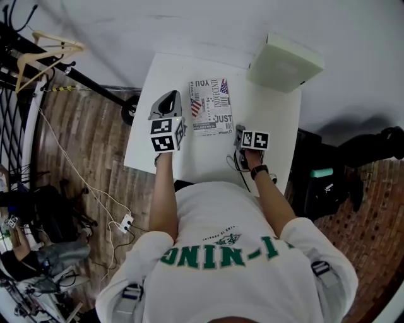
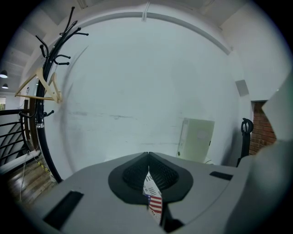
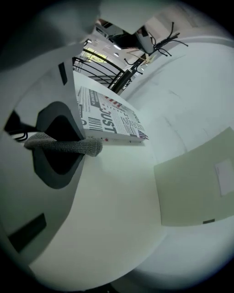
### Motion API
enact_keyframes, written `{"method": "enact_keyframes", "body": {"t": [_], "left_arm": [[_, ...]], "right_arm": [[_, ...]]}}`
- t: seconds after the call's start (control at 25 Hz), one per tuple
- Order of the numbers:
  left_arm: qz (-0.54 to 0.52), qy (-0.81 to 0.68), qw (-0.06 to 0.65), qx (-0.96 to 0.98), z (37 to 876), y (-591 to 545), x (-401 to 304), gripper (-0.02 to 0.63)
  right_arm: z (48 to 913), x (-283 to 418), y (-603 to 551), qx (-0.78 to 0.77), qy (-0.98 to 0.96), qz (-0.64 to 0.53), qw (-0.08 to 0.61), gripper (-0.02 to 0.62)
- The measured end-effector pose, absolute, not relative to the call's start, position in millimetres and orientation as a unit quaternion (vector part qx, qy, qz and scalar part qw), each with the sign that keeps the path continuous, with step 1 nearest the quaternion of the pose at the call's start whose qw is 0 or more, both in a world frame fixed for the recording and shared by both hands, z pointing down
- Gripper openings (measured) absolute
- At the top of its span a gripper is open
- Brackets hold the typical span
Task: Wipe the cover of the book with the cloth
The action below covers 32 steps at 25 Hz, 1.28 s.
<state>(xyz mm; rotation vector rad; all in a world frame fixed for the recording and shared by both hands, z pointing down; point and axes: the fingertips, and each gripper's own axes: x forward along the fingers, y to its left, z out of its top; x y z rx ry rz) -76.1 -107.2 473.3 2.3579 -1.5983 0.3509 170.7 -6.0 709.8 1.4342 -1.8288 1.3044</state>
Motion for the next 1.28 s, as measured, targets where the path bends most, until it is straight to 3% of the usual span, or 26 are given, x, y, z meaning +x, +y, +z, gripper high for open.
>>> {"method": "enact_keyframes", "body": {"t": [0.12, 0.44, 0.8, 1.28], "left_arm": [[0.127, -0.546, 0.134, 0.817, 475.3, -101.1, -69.5, 0.012], [0.12, -0.557, 0.116, 0.814, 453.7, -93.9, -63.8, 0.012], [0.082, -0.564, 0.062, 0.819, 378.7, -85.1, -57.3, 0.012], [0.052, -0.556, 0.019, 0.829, 313.3, -73.4, -49.5, 0.012]], "right_arm": [[692.0, 170.0, -2.7, 0.528, -0.684, 0.461, 0.204, 0.034], [553.7, 131.0, -50.3, 0.516, -0.795, 0.291, 0.132, 0.035], [402.0, 119.0, -79.6, 0.549, -0.823, 0.13, 0.067, 0.035], [325.0, 109.0, -74.1, 0.559, -0.827, 0.055, 0.032, 0.034]]}}
